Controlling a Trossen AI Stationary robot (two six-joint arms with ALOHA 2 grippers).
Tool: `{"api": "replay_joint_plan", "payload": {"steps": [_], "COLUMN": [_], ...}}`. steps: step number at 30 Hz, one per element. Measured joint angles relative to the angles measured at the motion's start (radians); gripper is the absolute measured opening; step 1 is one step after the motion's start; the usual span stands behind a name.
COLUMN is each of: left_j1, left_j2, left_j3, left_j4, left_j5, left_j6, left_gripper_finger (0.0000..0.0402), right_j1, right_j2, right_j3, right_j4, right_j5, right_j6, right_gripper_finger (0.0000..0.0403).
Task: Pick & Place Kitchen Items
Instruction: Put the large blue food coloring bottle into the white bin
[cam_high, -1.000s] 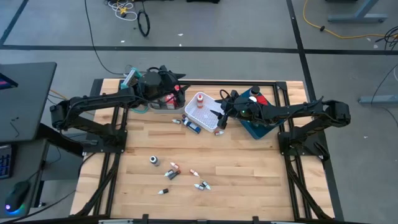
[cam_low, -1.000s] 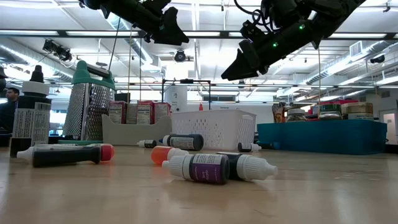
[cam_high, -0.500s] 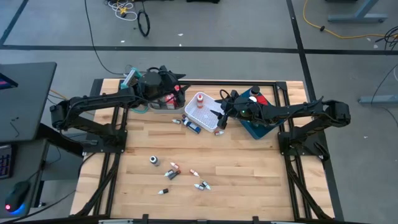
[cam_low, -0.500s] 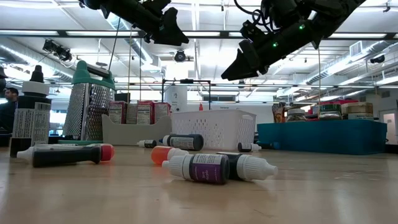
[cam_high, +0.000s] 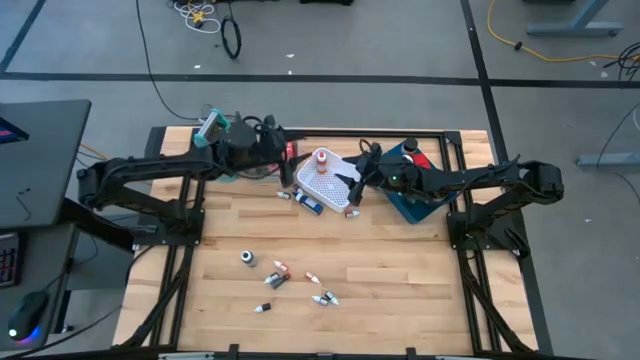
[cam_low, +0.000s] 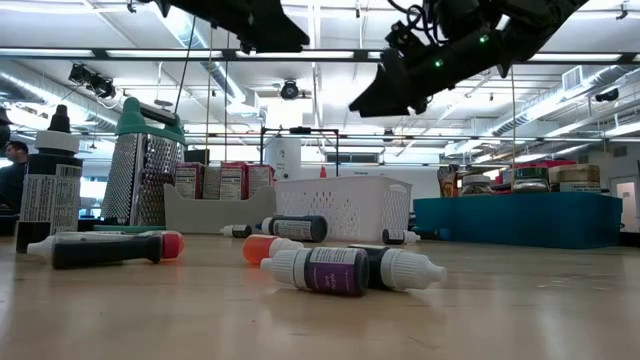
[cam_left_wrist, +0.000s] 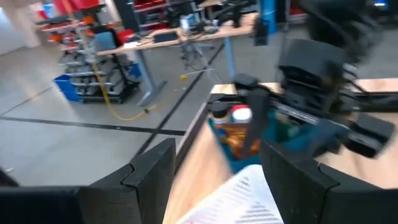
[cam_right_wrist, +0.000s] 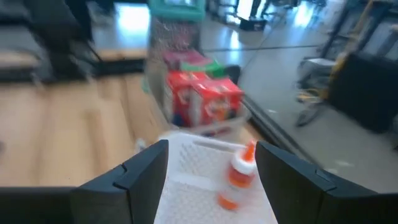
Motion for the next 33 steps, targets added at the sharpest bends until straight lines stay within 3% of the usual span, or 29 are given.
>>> {"api": "replay_joint_plan", "payload": {"steps": [3, 9, 12, 15, 23, 25, 33], "left_j1": [-0.047, -0.168, -0.244, -0.321, -0.471, -0.480, -0.427], "left_j2": [-0.016, -0.029, -0.029, -0.029, -0.031, -0.031, -0.019], "left_j3": [0.000, 0.000, 0.000, 0.000, -0.021, -0.081, -0.360], "left_j4": [-0.034, -0.152, -0.187, -0.198, -0.229, -0.209, 0.071], "left_j5": [-0.016, -0.123, -0.170, -0.224, -0.308, -0.286, -0.038], "left_j6": [-0.010, -0.048, -0.076, -0.097, -0.093, -0.071, 0.038], "left_gripper_finger": [0.0240, 0.0240, 0.0240, 0.0240, 0.0240, 0.0240, 0.0240], "right_j1": [0.000, 0.019, 0.046, 0.078, 0.110, 0.110, 0.110], "right_j2": [0.000, 0.000, 0.001, 0.001, 0.001, 0.001, 0.001], "right_j3": [0.001, 0.001, 0.001, 0.001, 0.001, 0.001, 0.001], "right_j4": [0.023, -0.098, -0.134, -0.096, 0.039, 0.051, 0.085], "right_j5": [-0.101, -0.370, -0.450, -0.431, -0.186, -0.183, -0.183], "right_j6": [0.075, 0.078, 0.080, 0.070, -0.002, -0.003, -0.064], "right_gripper_finger": [0.0251, 0.0251, 0.0251, 0.0251, 0.0251, 0.0251, 0.0251]}}
